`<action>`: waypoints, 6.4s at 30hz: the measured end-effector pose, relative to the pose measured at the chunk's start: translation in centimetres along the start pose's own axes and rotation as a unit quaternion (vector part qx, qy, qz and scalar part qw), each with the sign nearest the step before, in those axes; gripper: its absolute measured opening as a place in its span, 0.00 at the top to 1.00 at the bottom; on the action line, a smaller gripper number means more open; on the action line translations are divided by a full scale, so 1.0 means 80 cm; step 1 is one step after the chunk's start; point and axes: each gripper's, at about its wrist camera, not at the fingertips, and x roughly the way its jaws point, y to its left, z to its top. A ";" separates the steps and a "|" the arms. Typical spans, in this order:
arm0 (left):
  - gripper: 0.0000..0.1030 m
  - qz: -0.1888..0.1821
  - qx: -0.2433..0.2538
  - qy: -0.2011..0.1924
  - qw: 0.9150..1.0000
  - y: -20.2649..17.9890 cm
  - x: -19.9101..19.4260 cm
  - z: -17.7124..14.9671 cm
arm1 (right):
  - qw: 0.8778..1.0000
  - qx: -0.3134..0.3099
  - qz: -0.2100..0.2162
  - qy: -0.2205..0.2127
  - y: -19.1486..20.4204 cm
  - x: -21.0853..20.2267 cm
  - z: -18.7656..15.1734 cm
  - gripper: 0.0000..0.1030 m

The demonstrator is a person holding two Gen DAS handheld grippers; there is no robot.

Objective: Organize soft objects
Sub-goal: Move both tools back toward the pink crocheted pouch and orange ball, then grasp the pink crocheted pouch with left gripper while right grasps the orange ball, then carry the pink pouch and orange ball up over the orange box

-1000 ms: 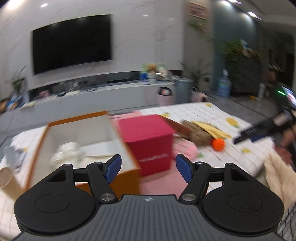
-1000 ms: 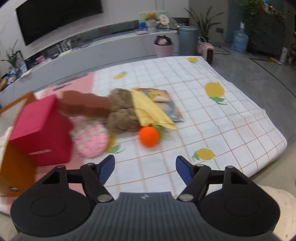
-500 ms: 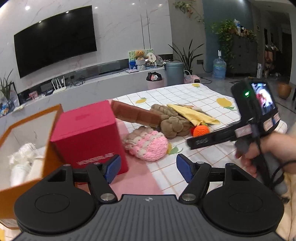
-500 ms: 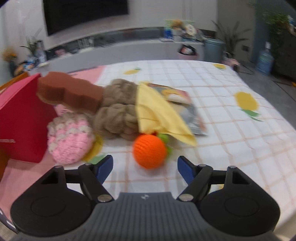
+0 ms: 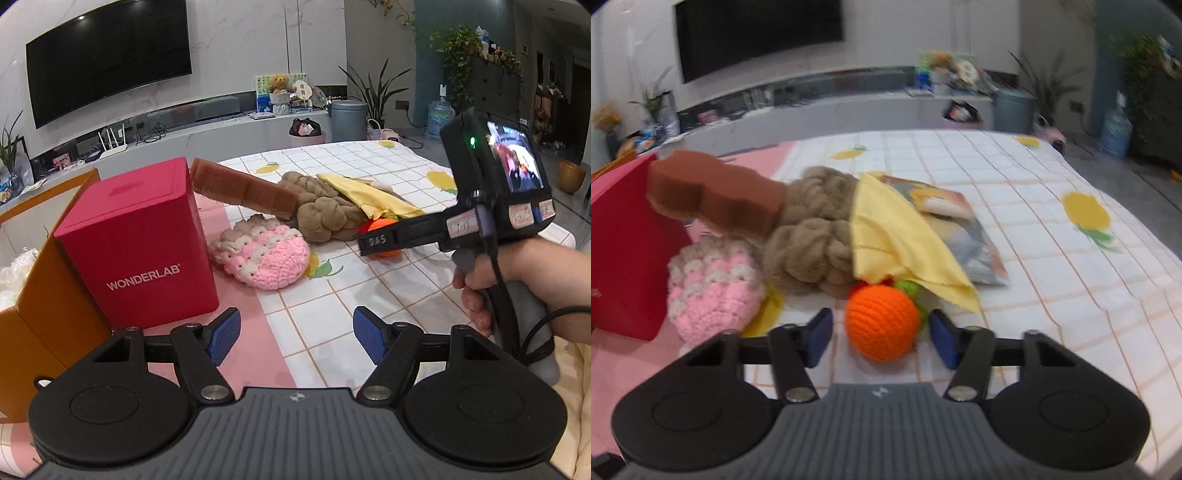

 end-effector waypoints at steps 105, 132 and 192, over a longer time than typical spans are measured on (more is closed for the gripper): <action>0.04 0.009 -0.167 0.126 0.978 0.036 0.100 0.031 | 0.998 -0.023 -0.023 0.058 -0.010 -0.014 0.010 0.25; 0.70 -0.042 -0.054 0.033 0.997 0.032 0.025 0.045 | 0.998 -0.025 -0.016 0.048 -0.008 -0.042 0.011 0.55; 0.69 -0.049 -0.164 0.059 0.983 0.366 -0.044 0.010 | 0.979 -0.057 0.162 -0.106 0.411 -0.138 0.074 0.55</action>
